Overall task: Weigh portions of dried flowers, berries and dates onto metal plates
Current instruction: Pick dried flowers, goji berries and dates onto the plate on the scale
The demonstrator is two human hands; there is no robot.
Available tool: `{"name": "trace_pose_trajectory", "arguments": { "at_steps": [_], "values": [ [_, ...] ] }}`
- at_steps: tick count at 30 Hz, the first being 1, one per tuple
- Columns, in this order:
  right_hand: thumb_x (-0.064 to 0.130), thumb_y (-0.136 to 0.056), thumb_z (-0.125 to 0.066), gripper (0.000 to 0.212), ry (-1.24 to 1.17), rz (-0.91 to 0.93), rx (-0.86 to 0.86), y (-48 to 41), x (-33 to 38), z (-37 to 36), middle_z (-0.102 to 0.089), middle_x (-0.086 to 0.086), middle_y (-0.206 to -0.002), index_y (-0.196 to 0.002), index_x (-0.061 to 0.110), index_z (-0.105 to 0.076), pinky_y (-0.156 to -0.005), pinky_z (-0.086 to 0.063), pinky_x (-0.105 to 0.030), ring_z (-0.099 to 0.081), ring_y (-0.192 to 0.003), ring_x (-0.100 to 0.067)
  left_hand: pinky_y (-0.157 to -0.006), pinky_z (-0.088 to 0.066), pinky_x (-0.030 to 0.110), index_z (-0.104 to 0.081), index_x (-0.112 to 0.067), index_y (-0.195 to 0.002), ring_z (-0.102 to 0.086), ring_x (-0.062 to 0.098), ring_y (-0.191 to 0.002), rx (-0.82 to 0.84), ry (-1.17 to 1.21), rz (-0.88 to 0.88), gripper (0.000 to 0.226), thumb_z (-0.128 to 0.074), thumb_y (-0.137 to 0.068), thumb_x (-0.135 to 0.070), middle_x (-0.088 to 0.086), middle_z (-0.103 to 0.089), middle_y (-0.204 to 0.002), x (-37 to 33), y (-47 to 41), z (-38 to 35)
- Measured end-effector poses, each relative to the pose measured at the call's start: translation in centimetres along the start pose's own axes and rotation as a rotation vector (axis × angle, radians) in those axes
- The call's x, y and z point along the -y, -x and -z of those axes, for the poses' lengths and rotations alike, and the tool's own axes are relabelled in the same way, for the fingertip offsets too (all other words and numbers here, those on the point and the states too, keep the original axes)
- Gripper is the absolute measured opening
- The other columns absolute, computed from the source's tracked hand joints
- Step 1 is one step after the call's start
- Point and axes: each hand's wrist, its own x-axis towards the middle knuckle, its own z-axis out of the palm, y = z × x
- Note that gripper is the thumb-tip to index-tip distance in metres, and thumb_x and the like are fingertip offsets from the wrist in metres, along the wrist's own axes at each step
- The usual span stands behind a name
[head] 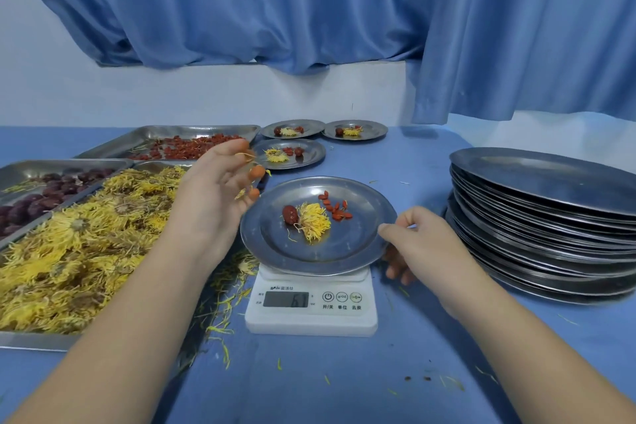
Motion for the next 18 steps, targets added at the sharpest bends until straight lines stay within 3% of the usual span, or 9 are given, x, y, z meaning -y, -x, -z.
{"name": "trace_pose_trajectory", "arguments": {
  "at_steps": [6,11,14,18],
  "values": [
    [-0.004,-0.087,-0.053,0.023,-0.270,-0.034,0.033,0.3,0.2,-0.7,-0.054,-0.008,-0.049,-0.072,0.011,-0.044,-0.043,-0.039,-0.028,-0.053,-0.045,-0.021,-0.061,-0.048,0.026,-0.063,-0.017,-0.106,-0.062,0.019,-0.082,0.006,0.197,0.069,0.019,-0.050,-0.092,-0.015,-0.001,-0.067,-0.086,-0.2,1.2,0.3],
    [-0.003,-0.088,-0.056,0.026,-0.440,-0.037,0.000,0.4,0.0,-0.7,-0.049,-0.011,-0.061,-0.072,0.014,-0.044,-0.045,-0.041,-0.025,-0.052,-0.047,-0.018,-0.064,-0.041,0.028,-0.066,-0.017,-0.100,-0.060,0.020,-0.082,-0.017,0.302,0.086,0.019,-0.052,-0.086,-0.020,0.000,-0.064,-0.087,-0.4,1.6,0.6],
    [-0.003,-0.088,-0.056,0.026,-0.448,-0.012,-0.062,-0.5,0.3,-0.3,-0.051,-0.010,-0.064,-0.074,0.014,-0.045,-0.045,-0.044,-0.025,-0.055,-0.047,-0.016,-0.069,-0.041,0.030,-0.067,-0.018,-0.093,-0.060,0.023,-0.084,0.030,0.506,0.191,0.025,-0.059,-0.072,-0.028,0.002,-0.063,-0.088,-0.8,1.4,1.1],
    [-0.004,-0.090,-0.054,0.026,-0.464,-0.008,-0.167,-3.4,1.1,0.1,-0.054,-0.007,-0.061,-0.074,0.014,-0.044,-0.044,-0.047,-0.023,-0.056,-0.047,-0.016,-0.077,-0.047,0.034,-0.068,-0.016,-0.098,-0.069,0.028,-0.094,0.044,0.702,0.269,0.027,-0.054,-0.083,-0.034,0.007,-0.066,-0.099,-0.7,1.3,1.4]
  ]
}}
